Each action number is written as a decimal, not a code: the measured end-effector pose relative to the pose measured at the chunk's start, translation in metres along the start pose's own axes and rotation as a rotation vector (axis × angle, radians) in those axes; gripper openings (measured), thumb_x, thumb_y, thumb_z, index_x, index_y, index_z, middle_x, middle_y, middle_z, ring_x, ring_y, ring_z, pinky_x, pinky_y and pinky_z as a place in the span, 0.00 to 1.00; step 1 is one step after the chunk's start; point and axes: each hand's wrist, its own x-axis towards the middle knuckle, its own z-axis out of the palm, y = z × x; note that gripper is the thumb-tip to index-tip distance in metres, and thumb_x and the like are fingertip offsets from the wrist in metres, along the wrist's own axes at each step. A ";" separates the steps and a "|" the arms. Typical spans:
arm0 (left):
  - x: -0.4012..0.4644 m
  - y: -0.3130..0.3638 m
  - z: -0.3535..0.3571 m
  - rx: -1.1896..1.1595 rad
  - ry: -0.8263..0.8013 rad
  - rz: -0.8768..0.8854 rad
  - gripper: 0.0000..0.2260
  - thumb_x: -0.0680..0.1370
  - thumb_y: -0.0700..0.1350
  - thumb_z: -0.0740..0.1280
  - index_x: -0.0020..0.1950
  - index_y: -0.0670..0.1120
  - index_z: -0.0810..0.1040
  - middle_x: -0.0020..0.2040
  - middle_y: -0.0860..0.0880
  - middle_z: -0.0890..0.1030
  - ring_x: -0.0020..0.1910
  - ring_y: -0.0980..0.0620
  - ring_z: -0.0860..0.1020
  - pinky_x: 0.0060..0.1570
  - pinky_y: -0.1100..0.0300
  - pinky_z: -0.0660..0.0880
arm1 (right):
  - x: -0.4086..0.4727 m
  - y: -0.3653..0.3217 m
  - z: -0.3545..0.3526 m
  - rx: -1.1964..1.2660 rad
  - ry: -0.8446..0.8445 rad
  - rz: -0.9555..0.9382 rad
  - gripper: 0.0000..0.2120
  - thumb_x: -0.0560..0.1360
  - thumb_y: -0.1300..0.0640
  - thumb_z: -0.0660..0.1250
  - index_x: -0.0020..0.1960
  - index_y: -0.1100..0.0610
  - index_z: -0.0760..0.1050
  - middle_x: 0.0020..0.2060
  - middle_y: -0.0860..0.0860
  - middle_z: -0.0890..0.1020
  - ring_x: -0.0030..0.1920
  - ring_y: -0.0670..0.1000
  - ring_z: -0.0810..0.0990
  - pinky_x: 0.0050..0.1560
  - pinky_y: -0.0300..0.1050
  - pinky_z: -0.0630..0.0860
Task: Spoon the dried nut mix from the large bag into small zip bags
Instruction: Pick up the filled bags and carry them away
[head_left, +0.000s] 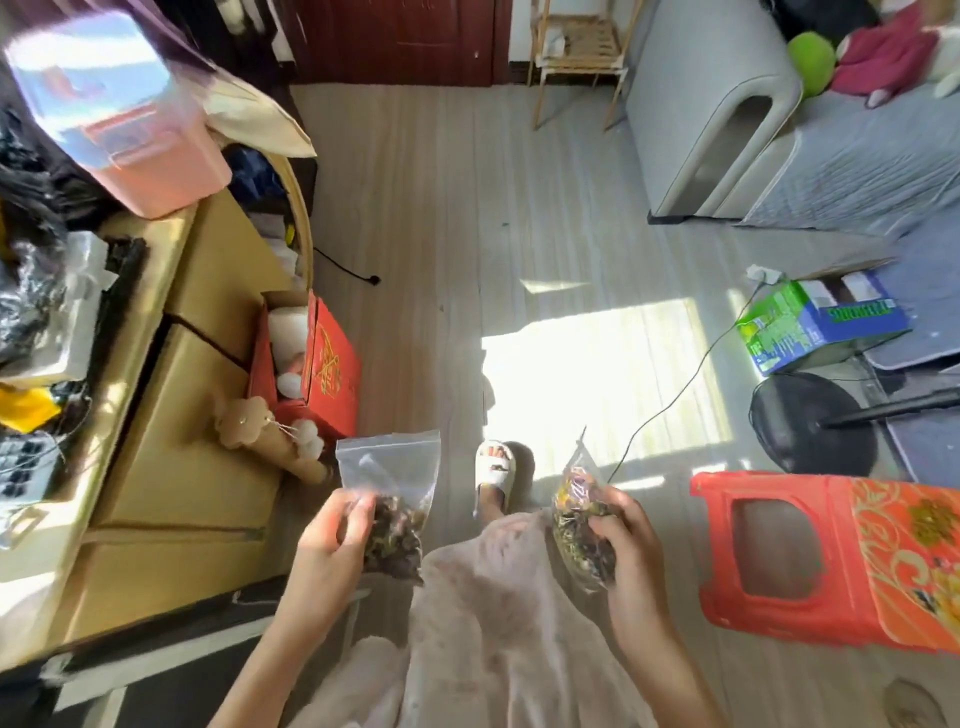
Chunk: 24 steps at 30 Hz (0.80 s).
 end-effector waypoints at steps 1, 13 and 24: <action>0.017 0.007 0.005 -0.019 0.011 -0.015 0.09 0.80 0.43 0.59 0.43 0.46 0.76 0.35 0.54 0.79 0.34 0.63 0.75 0.36 0.74 0.69 | 0.018 -0.008 0.004 0.003 0.003 0.000 0.11 0.67 0.58 0.67 0.48 0.50 0.80 0.45 0.55 0.83 0.47 0.57 0.81 0.48 0.52 0.75; 0.251 0.119 0.079 0.078 0.055 0.081 0.10 0.80 0.41 0.59 0.40 0.44 0.74 0.34 0.51 0.75 0.34 0.64 0.72 0.38 0.72 0.67 | 0.265 -0.153 0.032 -0.005 0.013 -0.055 0.16 0.72 0.72 0.62 0.47 0.53 0.79 0.39 0.47 0.84 0.40 0.42 0.81 0.41 0.32 0.75; 0.444 0.186 0.139 0.030 0.018 0.010 0.11 0.81 0.44 0.59 0.41 0.47 0.76 0.36 0.56 0.79 0.34 0.64 0.75 0.35 0.75 0.69 | 0.434 -0.244 0.090 -0.002 -0.030 -0.037 0.14 0.74 0.70 0.61 0.52 0.55 0.79 0.42 0.47 0.85 0.44 0.46 0.82 0.42 0.33 0.76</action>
